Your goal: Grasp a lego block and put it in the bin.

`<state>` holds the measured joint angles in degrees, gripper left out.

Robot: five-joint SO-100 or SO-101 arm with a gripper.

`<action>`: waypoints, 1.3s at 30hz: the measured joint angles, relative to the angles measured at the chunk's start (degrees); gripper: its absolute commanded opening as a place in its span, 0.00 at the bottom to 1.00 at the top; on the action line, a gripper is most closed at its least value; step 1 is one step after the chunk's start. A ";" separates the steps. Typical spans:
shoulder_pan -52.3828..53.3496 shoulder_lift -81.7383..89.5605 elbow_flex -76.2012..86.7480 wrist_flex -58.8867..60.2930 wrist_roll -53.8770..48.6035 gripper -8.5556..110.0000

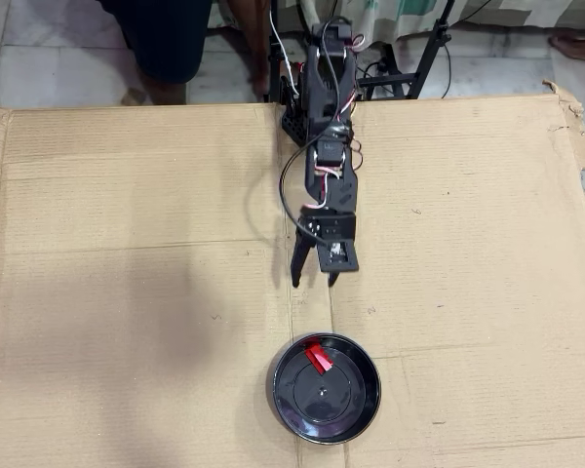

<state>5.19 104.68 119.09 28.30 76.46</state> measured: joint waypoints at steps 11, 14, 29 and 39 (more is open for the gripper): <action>-0.35 26.37 27.25 0.00 -0.26 0.26; -0.35 34.54 35.24 0.00 -0.26 0.26; -0.97 74.71 65.48 0.26 -0.09 0.26; -0.44 86.40 66.01 9.32 -6.50 0.19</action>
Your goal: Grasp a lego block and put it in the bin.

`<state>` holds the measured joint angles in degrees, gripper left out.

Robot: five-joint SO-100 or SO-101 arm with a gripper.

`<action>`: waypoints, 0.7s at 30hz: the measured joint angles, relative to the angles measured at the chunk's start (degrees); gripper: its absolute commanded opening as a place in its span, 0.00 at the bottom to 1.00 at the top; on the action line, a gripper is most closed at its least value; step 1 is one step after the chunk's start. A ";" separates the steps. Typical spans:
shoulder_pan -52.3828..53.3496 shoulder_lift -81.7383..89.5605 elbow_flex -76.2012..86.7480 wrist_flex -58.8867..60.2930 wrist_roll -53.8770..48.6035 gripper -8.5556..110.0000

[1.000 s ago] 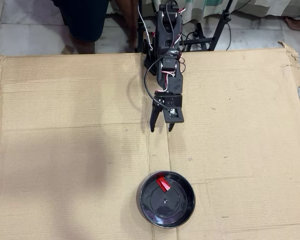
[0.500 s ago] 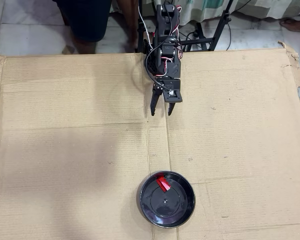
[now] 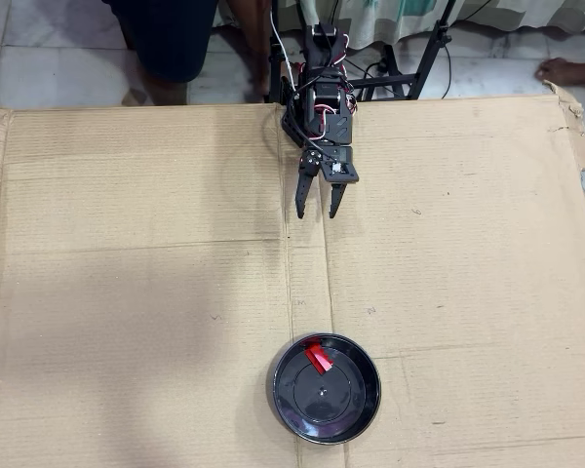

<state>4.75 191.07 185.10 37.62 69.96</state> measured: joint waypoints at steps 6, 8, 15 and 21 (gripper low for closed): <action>0.26 2.55 0.00 3.87 -10.99 0.07; 0.26 2.55 0.00 5.45 -13.01 0.07; 0.26 2.64 0.00 10.55 -15.03 0.07; 0.26 2.72 0.00 13.89 -24.52 0.07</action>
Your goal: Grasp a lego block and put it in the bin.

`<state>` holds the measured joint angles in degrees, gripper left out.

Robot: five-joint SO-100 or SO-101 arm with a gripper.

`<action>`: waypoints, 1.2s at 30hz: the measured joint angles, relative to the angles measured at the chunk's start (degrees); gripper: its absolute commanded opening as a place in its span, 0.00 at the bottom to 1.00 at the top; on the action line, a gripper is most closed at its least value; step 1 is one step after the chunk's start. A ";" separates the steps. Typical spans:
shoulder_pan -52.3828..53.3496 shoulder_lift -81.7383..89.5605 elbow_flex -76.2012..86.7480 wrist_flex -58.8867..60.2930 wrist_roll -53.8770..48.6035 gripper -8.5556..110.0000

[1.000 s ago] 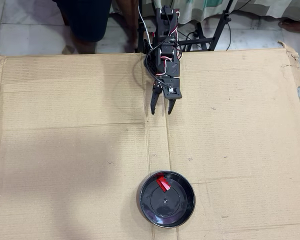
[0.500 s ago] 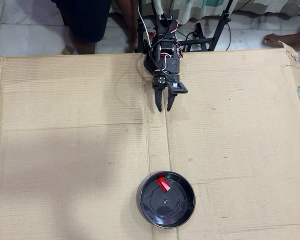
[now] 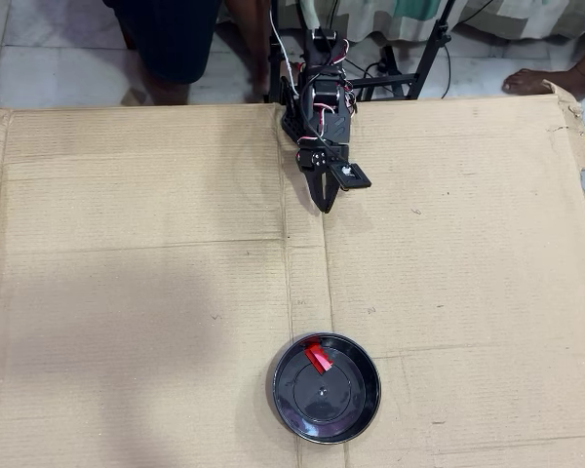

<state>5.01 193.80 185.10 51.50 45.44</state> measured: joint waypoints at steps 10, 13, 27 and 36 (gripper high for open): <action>0.18 0.00 0.00 0.35 -25.84 0.07; 0.18 0.00 0.00 0.35 -32.78 0.07; 0.18 0.00 0.00 0.35 -45.00 0.07; 0.18 0.00 0.00 0.35 -51.68 0.07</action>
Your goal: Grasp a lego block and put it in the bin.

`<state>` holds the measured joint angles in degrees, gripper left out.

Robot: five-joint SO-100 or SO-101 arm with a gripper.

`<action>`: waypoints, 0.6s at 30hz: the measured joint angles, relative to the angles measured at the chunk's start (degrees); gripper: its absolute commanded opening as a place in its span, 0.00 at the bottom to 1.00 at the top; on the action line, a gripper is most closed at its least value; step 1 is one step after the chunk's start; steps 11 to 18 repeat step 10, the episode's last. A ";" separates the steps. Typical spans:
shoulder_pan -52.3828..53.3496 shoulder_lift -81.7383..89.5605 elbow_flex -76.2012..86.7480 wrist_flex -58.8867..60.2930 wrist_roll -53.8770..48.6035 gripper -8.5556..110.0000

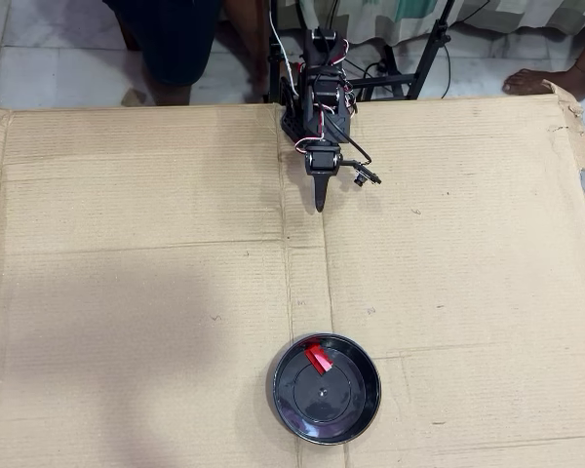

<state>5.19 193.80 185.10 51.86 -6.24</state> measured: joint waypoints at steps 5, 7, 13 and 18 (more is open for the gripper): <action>0.00 0.00 0.00 0.00 -2.64 0.07; 0.00 0.00 0.00 0.00 -2.72 0.07; 0.00 0.00 0.00 0.00 -2.72 0.07; 0.00 0.00 0.00 0.00 -2.72 0.07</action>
